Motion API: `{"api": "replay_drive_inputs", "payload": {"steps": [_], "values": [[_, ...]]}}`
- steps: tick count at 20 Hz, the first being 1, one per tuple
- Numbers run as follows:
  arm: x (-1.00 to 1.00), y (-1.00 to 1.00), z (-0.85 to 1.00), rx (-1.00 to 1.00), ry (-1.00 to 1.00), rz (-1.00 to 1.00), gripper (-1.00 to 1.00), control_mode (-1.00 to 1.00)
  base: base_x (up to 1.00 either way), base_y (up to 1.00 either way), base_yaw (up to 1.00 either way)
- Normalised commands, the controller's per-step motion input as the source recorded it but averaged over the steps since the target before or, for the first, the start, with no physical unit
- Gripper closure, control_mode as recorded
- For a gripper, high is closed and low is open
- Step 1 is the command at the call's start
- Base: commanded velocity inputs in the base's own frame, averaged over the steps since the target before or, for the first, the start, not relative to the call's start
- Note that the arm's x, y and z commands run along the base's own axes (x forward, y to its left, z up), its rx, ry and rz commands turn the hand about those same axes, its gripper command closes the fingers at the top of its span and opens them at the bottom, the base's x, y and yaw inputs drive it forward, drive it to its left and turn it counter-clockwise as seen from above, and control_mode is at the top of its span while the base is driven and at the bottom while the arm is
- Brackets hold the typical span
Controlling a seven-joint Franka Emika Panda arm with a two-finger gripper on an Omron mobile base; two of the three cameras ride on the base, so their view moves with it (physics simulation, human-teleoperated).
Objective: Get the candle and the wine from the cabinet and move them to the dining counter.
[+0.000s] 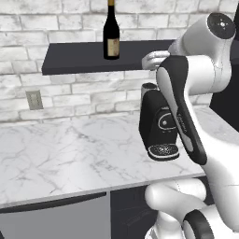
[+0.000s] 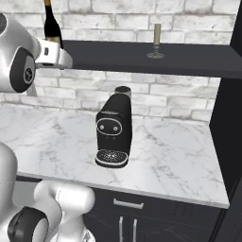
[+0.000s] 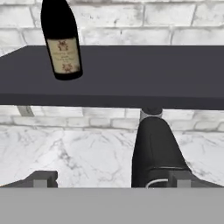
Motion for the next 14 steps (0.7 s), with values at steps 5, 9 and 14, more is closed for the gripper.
{"api": "replay_drive_inputs", "payload": {"steps": [5,9,14], "values": [[0.0,0.21,0.68,0.0,-0.16,0.0,-1.0,-1.0,0.0,0.0,0.0],[0.0,0.16,0.57,0.0,-0.14,0.0,-1.0,-1.0,0.0,0.0,0.0],[0.04,0.08,0.49,0.0,-0.12,0.0,-1.0,-1.0,0.0,0.0,0.0]]}}
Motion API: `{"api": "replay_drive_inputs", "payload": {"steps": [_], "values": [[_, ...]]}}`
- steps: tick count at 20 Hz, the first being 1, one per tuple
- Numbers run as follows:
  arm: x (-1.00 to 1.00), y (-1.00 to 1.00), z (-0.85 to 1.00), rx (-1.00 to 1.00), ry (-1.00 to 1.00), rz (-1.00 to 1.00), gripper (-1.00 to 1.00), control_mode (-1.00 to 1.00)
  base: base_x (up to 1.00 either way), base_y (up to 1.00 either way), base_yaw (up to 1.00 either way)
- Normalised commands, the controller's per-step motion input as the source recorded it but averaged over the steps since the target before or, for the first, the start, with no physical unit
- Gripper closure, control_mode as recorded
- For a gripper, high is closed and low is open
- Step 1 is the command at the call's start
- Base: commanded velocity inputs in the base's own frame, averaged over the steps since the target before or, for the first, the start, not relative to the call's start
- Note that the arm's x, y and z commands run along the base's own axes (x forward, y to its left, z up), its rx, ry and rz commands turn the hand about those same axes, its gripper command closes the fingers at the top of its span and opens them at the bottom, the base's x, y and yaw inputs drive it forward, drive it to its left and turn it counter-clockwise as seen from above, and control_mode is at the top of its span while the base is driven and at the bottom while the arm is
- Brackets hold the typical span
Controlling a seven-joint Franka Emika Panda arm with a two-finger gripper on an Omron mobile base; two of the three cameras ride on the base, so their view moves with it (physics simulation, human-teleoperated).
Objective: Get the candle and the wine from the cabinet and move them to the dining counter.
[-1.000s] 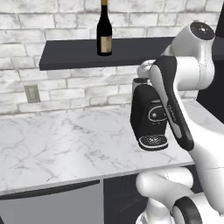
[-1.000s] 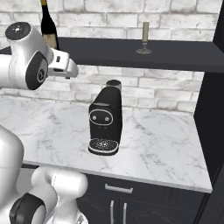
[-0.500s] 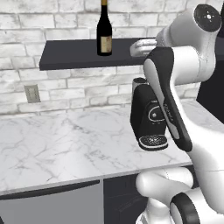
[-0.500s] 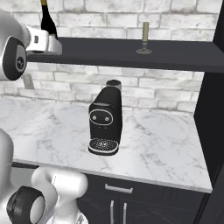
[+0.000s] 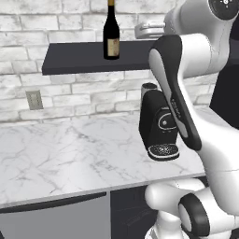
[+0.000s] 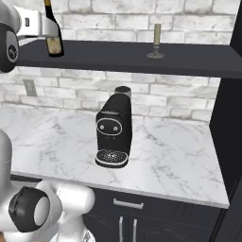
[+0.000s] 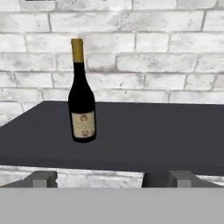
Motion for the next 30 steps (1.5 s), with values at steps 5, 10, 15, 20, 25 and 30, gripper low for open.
{"api": "replay_drive_inputs", "payload": {"steps": [5,10,15,20,25,30], "values": [[0.18,0.04,0.4,0.0,-0.08,0.0,-1.0,-1.0,0.0,0.0,0.0],[0.26,0.18,0.15,0.0,-0.04,0.0,-1.0,-1.0,0.0,0.0,0.0],[0.36,0.24,0.05,0.0,-0.04,0.0,-1.0,-1.0,0.0,0.0,0.0],[0.62,0.3,0.0,0.0,-0.02,0.0,-1.0,-1.0,0.0,0.0,0.0],[0.56,0.28,0.0,0.0,0.0,0.0,-1.0,-1.0,0.0,0.0,0.0],[0.43,0.12,0.0,0.02,0.0,0.0,-1.0,-1.0,0.0,0.0,0.0]]}}
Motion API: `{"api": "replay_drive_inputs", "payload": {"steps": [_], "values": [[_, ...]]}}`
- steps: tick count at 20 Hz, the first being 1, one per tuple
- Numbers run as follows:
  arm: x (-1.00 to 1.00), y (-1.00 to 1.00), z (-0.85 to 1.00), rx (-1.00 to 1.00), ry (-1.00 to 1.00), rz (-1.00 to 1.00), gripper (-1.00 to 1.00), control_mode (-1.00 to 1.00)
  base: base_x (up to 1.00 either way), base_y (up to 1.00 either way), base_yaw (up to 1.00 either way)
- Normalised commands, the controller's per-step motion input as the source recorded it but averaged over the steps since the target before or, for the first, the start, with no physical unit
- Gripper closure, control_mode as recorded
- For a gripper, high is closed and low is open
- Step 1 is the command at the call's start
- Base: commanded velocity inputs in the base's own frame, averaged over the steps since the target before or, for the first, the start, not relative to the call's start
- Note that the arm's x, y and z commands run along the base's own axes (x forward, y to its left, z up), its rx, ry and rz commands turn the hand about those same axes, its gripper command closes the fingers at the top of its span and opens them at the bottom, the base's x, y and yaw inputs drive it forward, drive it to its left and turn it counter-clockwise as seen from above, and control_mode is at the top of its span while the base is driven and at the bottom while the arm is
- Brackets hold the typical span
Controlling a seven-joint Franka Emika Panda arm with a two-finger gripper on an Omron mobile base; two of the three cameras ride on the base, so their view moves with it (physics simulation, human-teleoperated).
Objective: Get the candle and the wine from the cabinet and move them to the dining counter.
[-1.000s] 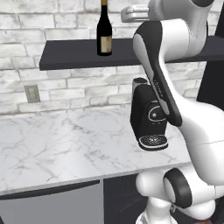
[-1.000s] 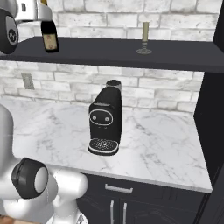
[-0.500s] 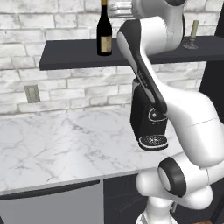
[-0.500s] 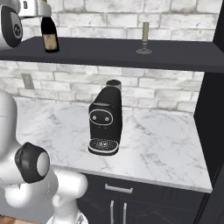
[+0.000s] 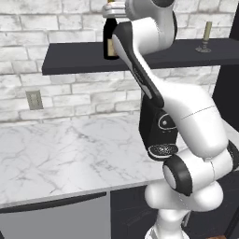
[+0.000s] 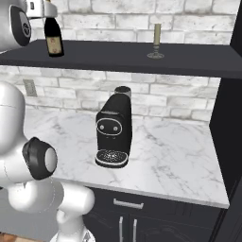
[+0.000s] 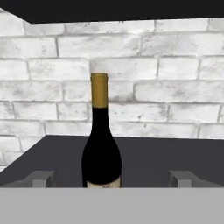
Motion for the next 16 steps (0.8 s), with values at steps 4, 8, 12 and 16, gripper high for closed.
{"api": "replay_drive_inputs", "payload": {"steps": [4,8,12,16], "values": [[0.31,0.01,0.0,0.01,0.0,0.0,-1.0,-1.0,0.0,0.0,0.0],[0.32,0.01,0.0,0.0,0.0,0.0,-1.0,-1.0,0.0,0.0,0.0],[0.26,0.07,0.0,0.0,0.0,0.0,-1.0,-1.0,0.0,0.0,0.0],[0.18,0.11,0.0,0.0,0.0,0.0,-1.0,-1.0,0.0,0.0,0.0]]}}
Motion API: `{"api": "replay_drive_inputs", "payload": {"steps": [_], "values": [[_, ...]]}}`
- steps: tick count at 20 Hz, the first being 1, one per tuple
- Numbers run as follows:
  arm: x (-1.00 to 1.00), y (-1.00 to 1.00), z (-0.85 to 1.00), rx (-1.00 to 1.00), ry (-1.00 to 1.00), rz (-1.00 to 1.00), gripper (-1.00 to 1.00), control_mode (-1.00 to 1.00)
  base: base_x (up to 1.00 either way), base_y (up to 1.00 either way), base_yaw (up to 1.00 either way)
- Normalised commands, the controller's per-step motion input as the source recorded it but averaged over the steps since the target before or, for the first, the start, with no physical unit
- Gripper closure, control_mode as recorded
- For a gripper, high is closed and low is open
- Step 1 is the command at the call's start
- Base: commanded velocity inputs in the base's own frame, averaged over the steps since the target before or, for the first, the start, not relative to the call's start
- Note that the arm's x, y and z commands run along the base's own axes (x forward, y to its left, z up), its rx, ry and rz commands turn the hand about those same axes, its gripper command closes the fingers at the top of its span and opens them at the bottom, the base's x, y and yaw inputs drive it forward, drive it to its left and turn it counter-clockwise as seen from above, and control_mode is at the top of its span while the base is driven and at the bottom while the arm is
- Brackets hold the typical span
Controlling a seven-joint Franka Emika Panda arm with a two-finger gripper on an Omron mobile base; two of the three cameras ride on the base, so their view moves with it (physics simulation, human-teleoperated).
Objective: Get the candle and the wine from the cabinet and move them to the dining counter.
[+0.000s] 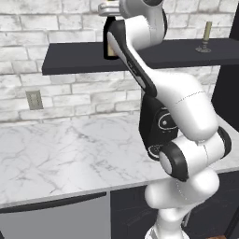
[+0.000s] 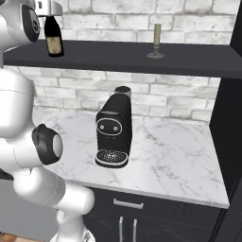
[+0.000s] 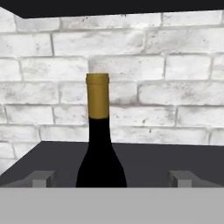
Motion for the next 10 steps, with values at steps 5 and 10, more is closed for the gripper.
{"api": "replay_drive_inputs", "payload": {"steps": [5,10], "values": [[0.18,0.11,0.0,0.0,0.0,0.0,-1.0,-1.0,0.0,0.0,0.0],[0.14,0.0,0.0,0.0,0.0,0.03,-1.0,-1.0,0.0,0.0,0.0]]}}
